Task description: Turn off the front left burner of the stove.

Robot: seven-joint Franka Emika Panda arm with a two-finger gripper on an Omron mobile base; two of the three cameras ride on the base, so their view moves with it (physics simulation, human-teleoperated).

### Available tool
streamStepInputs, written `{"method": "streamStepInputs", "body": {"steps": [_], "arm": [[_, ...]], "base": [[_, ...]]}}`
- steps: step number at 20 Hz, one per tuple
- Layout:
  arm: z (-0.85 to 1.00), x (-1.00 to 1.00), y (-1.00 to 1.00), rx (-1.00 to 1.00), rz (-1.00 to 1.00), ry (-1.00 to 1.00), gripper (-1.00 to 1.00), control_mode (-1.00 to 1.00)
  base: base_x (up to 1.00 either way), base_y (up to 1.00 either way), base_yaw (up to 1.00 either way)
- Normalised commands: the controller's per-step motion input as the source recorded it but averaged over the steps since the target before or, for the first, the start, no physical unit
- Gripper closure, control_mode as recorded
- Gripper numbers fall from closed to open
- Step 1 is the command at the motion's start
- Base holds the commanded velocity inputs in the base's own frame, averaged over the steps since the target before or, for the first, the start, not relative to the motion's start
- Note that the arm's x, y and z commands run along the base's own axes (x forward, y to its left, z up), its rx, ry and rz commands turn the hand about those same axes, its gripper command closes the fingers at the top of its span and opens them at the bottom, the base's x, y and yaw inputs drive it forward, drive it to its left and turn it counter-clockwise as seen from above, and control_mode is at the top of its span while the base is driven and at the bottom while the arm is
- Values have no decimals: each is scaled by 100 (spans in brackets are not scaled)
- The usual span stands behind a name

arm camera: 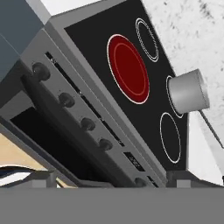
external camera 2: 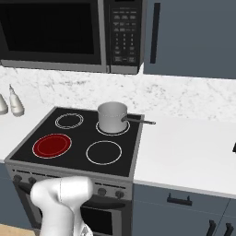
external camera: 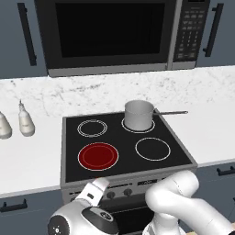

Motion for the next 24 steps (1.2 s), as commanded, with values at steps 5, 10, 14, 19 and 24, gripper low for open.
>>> {"method": "streamStepInputs", "body": {"steps": [5,10,14,19,24], "arm": [[-74,-1,13,21,-6,0,-100,-100],[-69,0,13,23,-8,-2,-100,-100],[-19,0,4,18,-8,-25,-100,-100],[0,-3,0,6,-10,-42,-100,-100],[0,-5,0,21,-6,-33,-100,-100]], "base": [[0,0,0],[0,0,0],[0,0,0],[0,0,0],[0,0,0]]}}
